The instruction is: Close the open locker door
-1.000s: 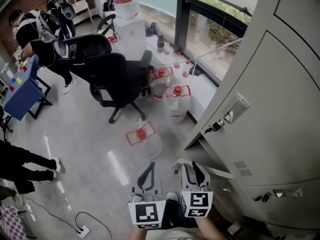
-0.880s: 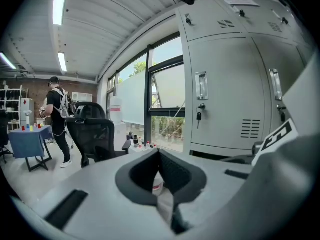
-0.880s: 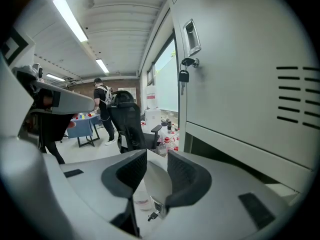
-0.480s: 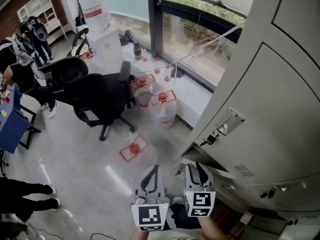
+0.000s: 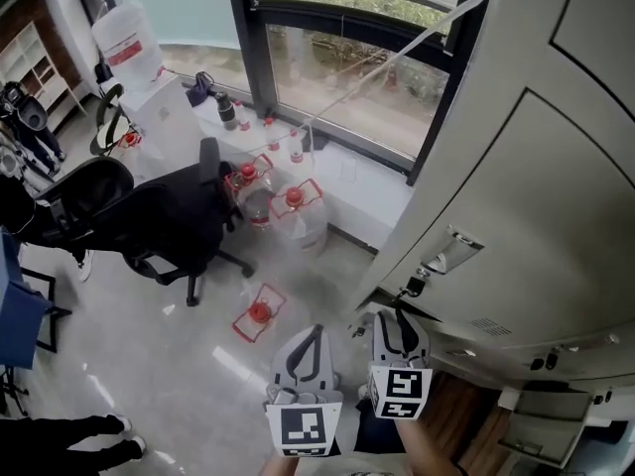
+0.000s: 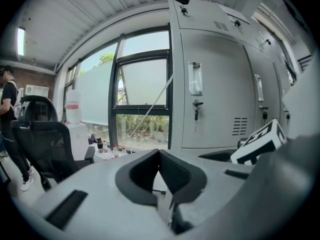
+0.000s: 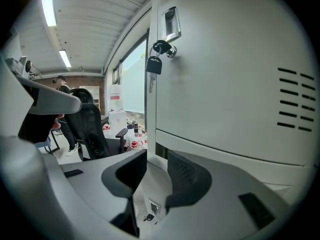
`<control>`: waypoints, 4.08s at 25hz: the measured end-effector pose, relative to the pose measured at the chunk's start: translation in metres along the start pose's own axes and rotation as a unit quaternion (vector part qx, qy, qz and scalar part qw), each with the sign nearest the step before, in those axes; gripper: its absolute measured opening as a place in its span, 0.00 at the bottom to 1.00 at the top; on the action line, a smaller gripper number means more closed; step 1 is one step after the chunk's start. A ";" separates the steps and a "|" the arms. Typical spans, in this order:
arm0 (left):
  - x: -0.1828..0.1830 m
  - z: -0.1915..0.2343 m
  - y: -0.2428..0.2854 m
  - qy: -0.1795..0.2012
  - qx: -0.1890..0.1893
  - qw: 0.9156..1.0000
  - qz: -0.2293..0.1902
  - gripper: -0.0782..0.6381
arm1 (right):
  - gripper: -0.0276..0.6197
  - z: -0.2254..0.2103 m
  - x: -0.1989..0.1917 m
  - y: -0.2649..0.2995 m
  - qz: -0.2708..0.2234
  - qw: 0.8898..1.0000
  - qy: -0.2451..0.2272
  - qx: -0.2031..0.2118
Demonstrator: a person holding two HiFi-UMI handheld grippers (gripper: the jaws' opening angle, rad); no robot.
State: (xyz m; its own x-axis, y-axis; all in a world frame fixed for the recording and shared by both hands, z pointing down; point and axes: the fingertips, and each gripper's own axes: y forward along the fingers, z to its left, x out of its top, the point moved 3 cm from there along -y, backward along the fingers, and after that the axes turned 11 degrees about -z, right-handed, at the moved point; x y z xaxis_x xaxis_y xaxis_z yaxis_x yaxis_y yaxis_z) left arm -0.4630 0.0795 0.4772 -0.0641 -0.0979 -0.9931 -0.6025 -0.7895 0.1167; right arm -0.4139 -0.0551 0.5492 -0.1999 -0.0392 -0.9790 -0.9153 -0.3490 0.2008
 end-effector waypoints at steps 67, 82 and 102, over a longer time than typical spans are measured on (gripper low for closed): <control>0.023 -0.131 0.031 0.024 -0.311 0.949 -0.040 0.11 | 0.31 -0.099 0.001 -0.151 -0.048 0.941 0.102 -0.320; 0.043 -0.314 -0.014 0.025 -0.456 0.889 -0.046 0.11 | 0.31 -0.209 -0.014 -0.349 -0.073 0.845 0.120 -0.516; 0.038 -0.564 -0.120 0.051 -0.560 0.824 -0.066 0.11 | 0.31 -0.316 -0.080 -0.617 -0.070 0.752 0.136 -0.642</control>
State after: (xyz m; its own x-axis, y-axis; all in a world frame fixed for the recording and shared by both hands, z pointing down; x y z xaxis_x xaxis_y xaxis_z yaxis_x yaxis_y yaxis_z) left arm 0.0551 -0.1713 0.4299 0.0457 0.0286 -0.9985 0.5165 -0.8563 -0.0009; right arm 0.2768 -0.1324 0.4926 0.1068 -0.0467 -0.9932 0.2048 -0.9764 0.0680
